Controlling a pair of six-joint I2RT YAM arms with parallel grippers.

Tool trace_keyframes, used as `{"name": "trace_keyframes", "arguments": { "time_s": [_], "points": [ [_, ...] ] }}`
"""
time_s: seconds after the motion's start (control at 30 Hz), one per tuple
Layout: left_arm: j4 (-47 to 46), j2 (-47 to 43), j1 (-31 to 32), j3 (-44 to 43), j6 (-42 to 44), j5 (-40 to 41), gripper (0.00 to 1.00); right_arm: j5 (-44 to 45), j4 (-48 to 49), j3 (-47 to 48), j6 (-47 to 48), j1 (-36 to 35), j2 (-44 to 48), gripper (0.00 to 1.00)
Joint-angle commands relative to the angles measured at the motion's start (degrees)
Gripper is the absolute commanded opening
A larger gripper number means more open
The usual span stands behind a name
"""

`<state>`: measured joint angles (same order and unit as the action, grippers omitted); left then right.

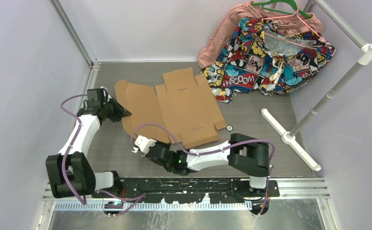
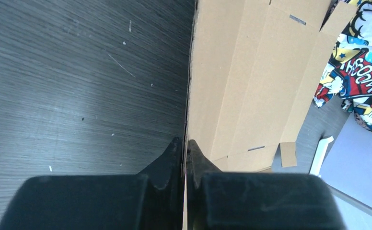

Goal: Fold the paper box
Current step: Pick up the paper box from the center of the board.

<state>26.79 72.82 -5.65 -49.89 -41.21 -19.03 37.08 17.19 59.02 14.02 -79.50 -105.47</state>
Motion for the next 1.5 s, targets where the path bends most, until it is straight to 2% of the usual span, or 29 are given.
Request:
{"name": "trace_keyframes", "arguments": {
  "time_s": [0.0, 0.1, 0.2, 0.3, 0.33, 0.5, 0.63, 0.73, 0.93, 1.13, 1.3, 1.47],
  "points": [
    [4.26, 0.1, 0.36, -5.86, 3.53, 2.2, 0.02, 1.28, -0.3, 4.2, -2.85, -0.92, 0.45, 0.09],
    [8.07, 0.11, 0.35, -9.47, 6.31, 4.43, 0.01, 2.02, -2.53, 5.8, -4.85, -1.09, 0.88, 0.19],
    [12.1, -0.04, 0.44, -13.36, 8.84, 7.23, 0.0, 2.66, -5.02, 6.74, -7.39, -1.08, 2.56, 0.43],
    [14.97, 0.49, 0.43, -17.15, 11.05, 8.84, 0.0, 2.82, -6.69, 6.45, -10.03, -1.04, 6.21, 0.56],
    [15.9, 0.75, 0.43, -18.36, 11.85, 9.24, 0.0, 2.7, -8.07, 6.7, -11.03, -0.99, 7.71, 0.58],
    [20.44, 2.61, 0.59, -23.42, 16.17, 10.5, 0.0, 1.76, -15.69, 7.13, -15.81, 1.75, 15.94, 0.59],
    [22.72, 3.64, 0.75, -25.72, 19.38, 11.52, 0.0, -4.77, -23.7, 6.83, -22.42, 11.91, 23.03, 0.59],
    [24.06, 4.1, 0.89, -27.1, 21.08, 10.84, 0.0, -6.58, -27.24, 7.49, -22.76, 18.69, 24.63, 0.59],
    [23.79, 2.97, 1.06, -28.05, 22.67, 5.75, 0.01, -12.69, -36.17, 13.88, -25.77, 28.87, 18.24, 0.59],
    [23.91, 2.61, 1.48, -28.49, 23.65, 3.31, 0.01, -19.85, -39.75, 18.92, -28.97, 33.3, 8.37, 0.57],
    [24.57, 3.71, 2.38, -30.0, 25.73, 2.27, 0.0, -30.61, -40.38, 21.3, -33.45, 37.53, 1.12, 0.56],
    [25.42, 5.26, 3.33, -33.09, 27.31, 2.0, 0.0, -35.74, -38.76, 19.27, -36.12, 38.91, -0.6, 0.55]
  ]
}}
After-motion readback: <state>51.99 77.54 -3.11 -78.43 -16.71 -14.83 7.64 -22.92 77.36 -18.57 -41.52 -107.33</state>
